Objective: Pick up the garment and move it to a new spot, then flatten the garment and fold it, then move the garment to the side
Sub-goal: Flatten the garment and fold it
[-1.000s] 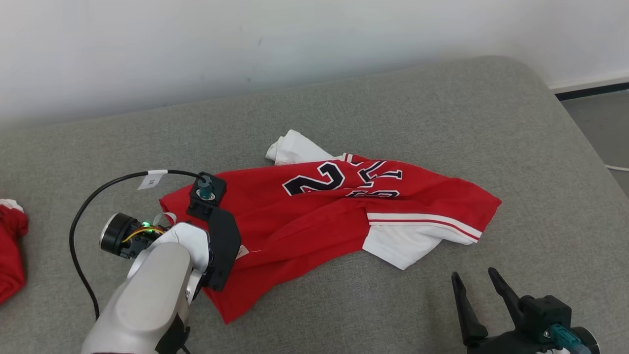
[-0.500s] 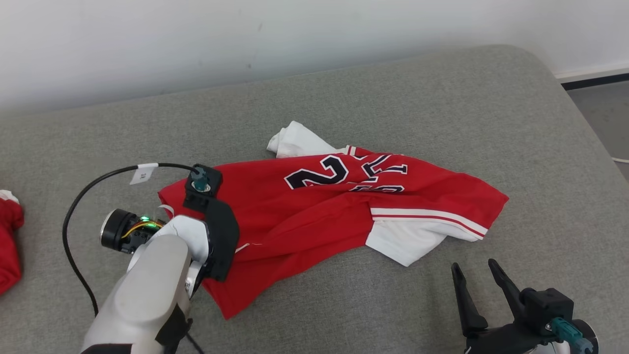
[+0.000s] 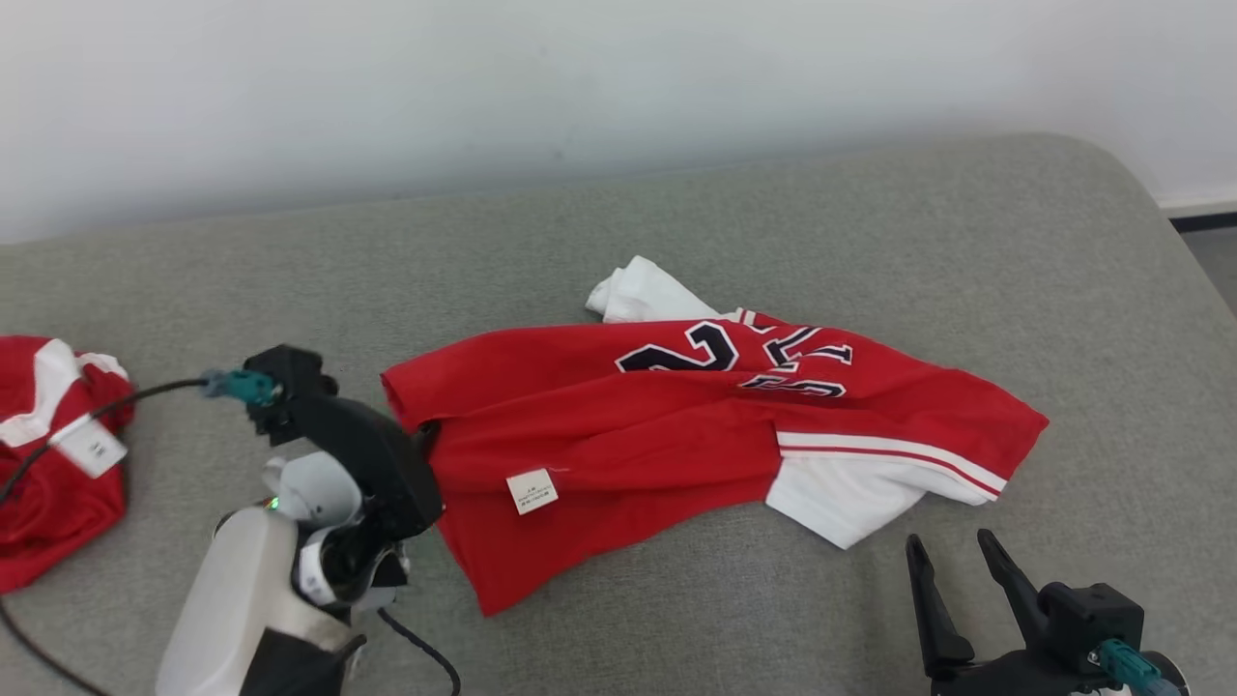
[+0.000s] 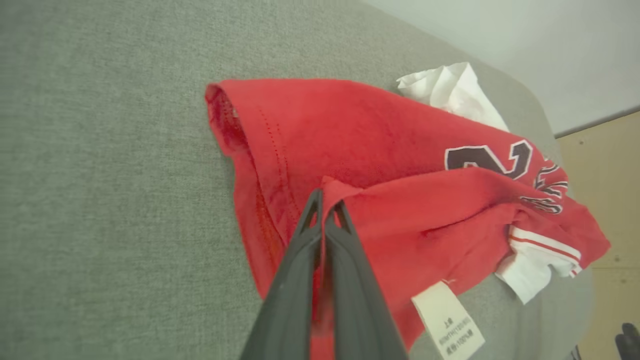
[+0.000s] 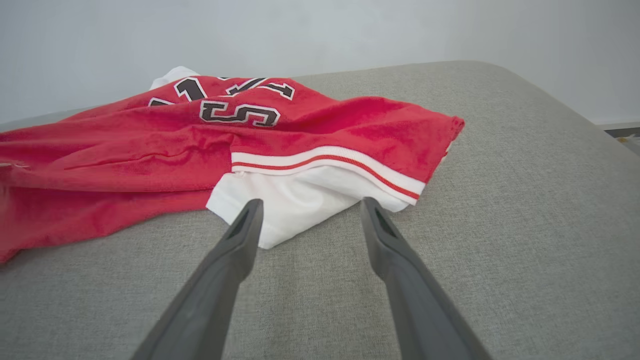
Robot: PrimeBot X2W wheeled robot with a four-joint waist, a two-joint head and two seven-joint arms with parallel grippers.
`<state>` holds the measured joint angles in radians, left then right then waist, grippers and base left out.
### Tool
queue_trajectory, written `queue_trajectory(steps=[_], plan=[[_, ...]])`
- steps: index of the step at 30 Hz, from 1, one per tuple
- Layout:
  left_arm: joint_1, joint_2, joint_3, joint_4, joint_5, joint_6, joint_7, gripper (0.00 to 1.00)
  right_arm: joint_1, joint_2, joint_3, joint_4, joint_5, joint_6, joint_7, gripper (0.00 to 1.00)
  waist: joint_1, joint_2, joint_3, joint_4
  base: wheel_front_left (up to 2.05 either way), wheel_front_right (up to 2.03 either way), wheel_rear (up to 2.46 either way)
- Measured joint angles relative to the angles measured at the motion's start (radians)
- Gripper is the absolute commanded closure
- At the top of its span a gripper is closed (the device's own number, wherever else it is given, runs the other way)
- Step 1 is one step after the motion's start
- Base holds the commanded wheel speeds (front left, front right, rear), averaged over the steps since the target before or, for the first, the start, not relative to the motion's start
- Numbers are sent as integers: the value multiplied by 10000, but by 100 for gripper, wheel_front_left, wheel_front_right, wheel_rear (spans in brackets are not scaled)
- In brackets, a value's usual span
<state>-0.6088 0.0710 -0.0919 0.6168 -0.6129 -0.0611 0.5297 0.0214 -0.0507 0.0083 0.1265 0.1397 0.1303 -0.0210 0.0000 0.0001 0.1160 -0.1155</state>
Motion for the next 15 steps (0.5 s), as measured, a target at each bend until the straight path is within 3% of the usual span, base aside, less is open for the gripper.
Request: queue_trajectory(steps=[8,15], plan=[[1566,-161,1419,-1762,-2932,221,290,100,45,2,0,36,92,0,0,0,0,-1,-388,472,0,0,0],[2892,-199,1708,-3384,-3580,1003,-391,100,75,0,-42,21,117,0,29,0,-1,-1,-577,687,0,0,0]])
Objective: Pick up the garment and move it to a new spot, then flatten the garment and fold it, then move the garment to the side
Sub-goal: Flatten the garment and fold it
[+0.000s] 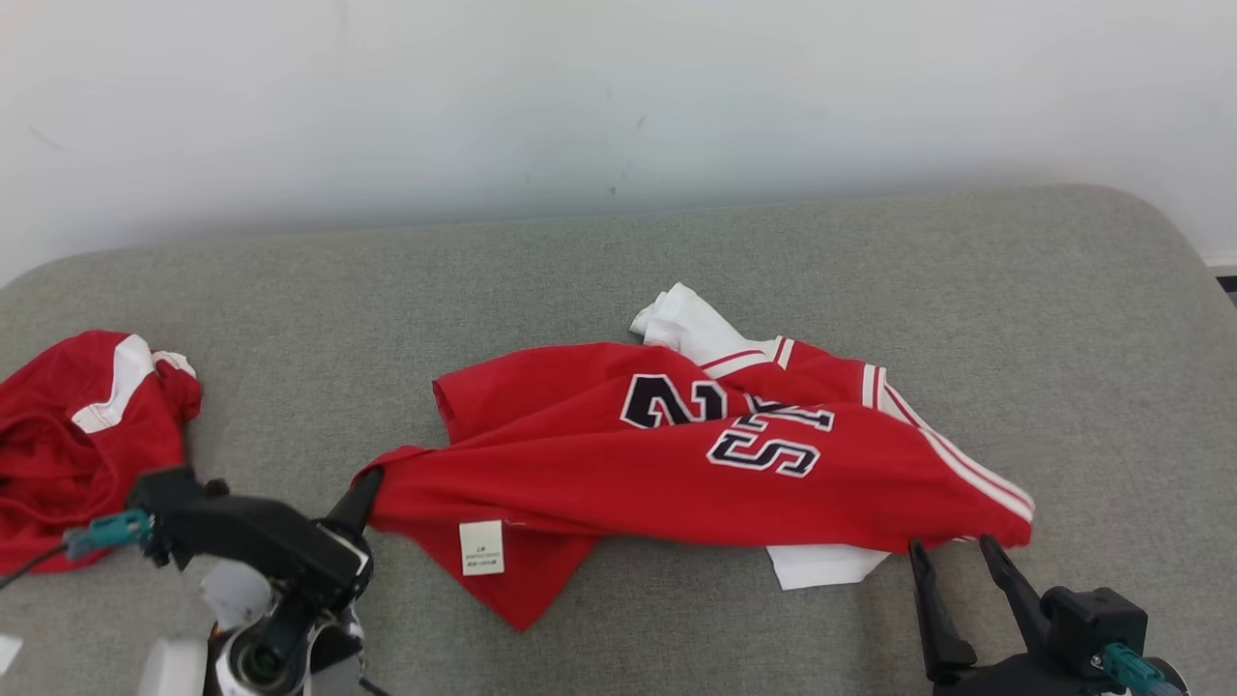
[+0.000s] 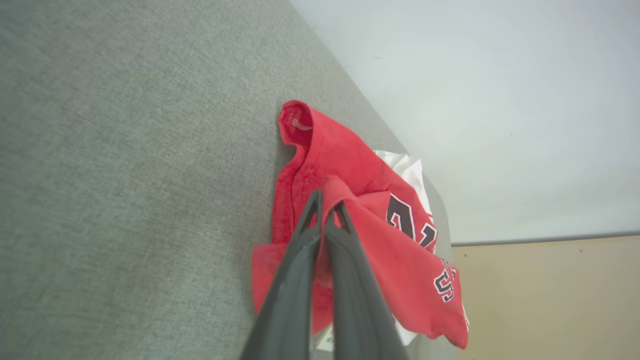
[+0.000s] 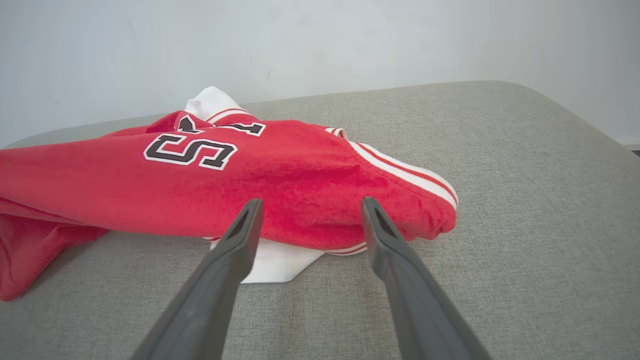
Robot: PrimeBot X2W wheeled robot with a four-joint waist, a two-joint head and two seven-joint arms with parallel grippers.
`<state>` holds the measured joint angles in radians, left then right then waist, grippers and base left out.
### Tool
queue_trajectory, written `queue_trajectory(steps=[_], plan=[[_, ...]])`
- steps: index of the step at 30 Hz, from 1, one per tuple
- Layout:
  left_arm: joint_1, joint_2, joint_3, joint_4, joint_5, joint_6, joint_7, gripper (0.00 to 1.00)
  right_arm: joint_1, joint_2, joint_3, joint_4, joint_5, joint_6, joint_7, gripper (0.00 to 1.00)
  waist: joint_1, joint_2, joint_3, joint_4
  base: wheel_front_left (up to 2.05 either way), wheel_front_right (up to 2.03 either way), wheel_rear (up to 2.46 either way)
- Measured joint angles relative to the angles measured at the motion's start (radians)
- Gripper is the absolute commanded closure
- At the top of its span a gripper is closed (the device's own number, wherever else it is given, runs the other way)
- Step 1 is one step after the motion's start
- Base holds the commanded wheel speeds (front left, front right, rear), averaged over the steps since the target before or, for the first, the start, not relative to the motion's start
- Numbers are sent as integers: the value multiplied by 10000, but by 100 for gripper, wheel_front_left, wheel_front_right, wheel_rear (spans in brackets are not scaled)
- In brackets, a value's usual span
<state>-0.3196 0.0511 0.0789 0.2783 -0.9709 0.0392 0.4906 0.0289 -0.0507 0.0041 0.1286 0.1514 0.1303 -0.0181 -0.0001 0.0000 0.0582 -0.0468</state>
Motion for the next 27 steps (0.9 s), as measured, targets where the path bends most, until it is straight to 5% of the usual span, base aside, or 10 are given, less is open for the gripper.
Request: queue_trajectory(steps=[18,21,22,27], plan=[[3973,-6,-1662,-2500,-1894,915,-1200,100,337,2,-324,-259,23,0,104,0,0,0,-179,89,0,0,0],[4215,-10,-2025,-2978,-2550,930,-1200,55,344,2,-295,-276,-4,0,169,0,0,0,-278,157,0,0,0],[4296,-12,-2119,-3045,-2552,957,-1191,0,344,2,-272,-288,-4,0,178,0,0,0,-310,171,0,0,0],[4497,65,-2176,-3358,-2251,1229,-1354,0,370,2,-228,-322,-6,0,194,0,0,0,-427,191,0,0,0]])
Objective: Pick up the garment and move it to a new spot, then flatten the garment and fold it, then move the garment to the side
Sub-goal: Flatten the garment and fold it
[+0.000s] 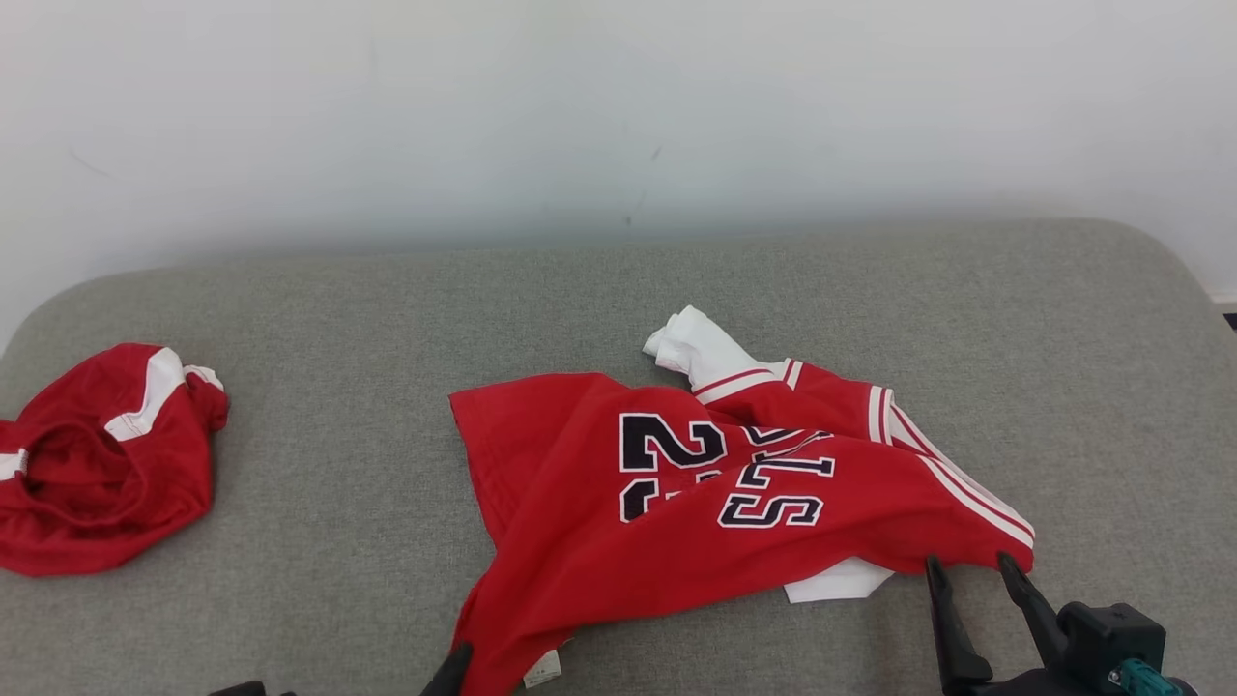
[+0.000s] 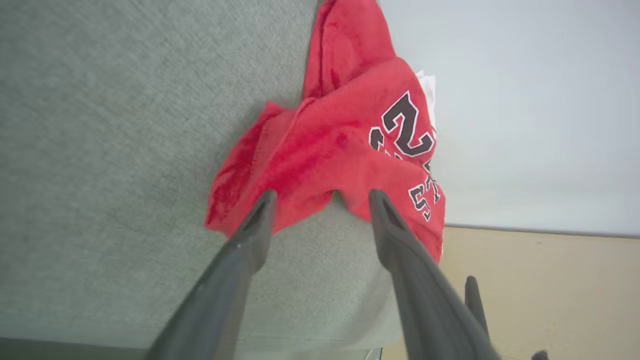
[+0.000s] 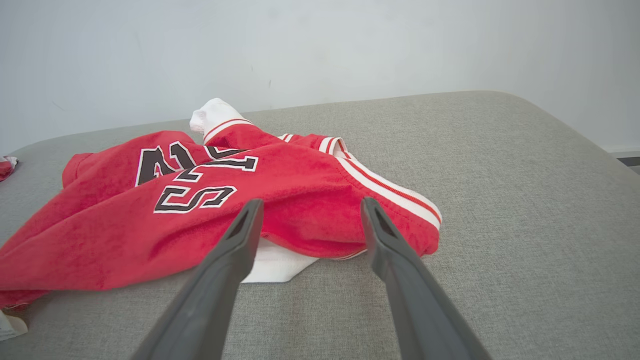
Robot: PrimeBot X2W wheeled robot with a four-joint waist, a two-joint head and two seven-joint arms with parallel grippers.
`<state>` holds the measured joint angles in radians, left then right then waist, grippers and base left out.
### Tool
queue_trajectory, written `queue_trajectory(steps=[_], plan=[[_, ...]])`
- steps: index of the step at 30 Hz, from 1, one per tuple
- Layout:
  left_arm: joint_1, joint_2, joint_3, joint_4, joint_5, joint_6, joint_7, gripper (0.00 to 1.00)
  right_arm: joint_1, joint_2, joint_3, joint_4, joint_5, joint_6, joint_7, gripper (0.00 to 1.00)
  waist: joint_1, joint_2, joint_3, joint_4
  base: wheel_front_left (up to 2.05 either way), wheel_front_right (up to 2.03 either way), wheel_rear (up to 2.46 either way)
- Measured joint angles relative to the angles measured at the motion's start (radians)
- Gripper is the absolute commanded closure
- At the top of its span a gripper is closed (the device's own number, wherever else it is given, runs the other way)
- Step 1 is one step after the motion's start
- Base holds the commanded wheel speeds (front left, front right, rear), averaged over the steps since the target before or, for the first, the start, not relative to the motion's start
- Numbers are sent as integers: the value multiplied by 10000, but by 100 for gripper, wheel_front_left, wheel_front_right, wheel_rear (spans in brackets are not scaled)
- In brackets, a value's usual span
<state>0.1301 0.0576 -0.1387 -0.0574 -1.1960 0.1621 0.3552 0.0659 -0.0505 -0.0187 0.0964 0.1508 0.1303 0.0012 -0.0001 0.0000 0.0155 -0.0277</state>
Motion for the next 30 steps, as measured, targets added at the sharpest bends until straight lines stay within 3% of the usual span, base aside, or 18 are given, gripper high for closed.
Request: queue_trajectory(steps=[5,8,14,17,30], plan=[[77,566,81,-94,867,397,-305,0,101,0,4,-25,-2,0,44,0,0,0,-125,-2,0,0,0],[-50,819,-19,-102,1473,399,-637,0,150,0,8,-36,-2,0,65,0,-1,0,-159,-16,0,0,0],[-1428,2011,-1463,771,3994,222,-635,0,140,0,58,-100,0,0,79,0,0,0,-115,10,0,0,0],[-2484,2309,-2161,1421,4953,125,-420,0,99,-2,104,-150,0,0,90,0,1,1,-18,2,0,0,0],[-4969,2109,-3434,4456,6236,-382,-123,0,-247,0,232,-121,86,0,58,0,2,1,561,-503,0,0,0]])
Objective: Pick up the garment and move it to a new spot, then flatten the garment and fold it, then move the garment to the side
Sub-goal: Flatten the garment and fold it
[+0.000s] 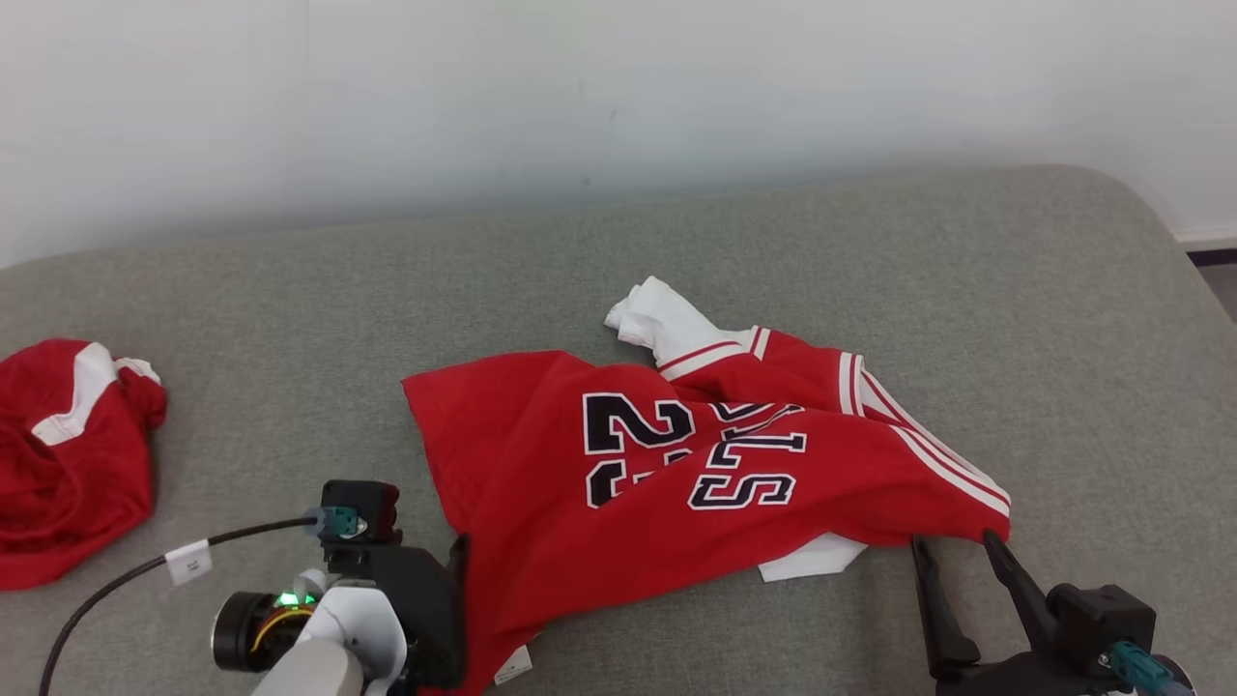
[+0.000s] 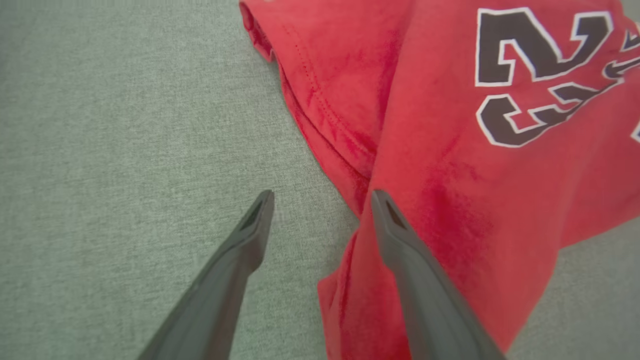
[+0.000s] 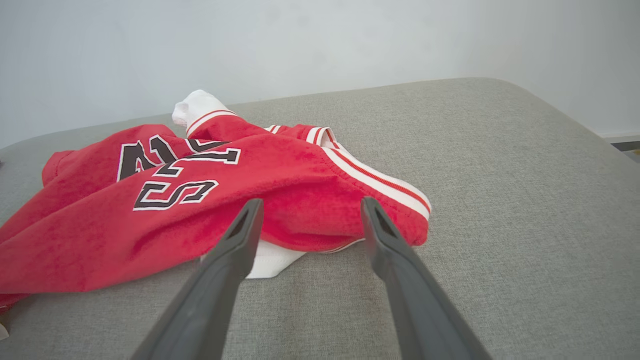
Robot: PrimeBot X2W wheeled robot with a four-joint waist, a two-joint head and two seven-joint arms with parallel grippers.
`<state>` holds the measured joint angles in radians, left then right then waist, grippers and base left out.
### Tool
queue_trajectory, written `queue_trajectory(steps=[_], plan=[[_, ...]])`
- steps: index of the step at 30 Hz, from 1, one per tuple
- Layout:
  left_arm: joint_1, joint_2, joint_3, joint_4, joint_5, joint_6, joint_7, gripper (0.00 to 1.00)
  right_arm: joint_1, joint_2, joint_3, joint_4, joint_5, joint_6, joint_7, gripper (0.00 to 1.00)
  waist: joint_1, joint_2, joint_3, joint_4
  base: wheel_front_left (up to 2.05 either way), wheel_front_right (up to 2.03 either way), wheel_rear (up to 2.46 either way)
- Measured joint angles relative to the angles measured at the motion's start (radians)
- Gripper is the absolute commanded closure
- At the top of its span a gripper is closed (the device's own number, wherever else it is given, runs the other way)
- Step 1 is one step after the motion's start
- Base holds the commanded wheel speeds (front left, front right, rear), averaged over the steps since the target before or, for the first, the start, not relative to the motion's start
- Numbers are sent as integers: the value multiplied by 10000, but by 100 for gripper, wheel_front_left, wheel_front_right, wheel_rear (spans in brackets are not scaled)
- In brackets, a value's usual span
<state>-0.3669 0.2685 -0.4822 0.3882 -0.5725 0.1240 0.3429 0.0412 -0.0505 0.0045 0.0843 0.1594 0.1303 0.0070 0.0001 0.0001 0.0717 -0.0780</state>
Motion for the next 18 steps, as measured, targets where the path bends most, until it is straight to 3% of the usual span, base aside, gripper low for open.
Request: queue_trajectory(steps=[18], plan=[[-2179,-499,107,2418,144,-109,-616,0,-433,0,309,199,153,0,-209,0,0,0,582,-466,0,0,0]])
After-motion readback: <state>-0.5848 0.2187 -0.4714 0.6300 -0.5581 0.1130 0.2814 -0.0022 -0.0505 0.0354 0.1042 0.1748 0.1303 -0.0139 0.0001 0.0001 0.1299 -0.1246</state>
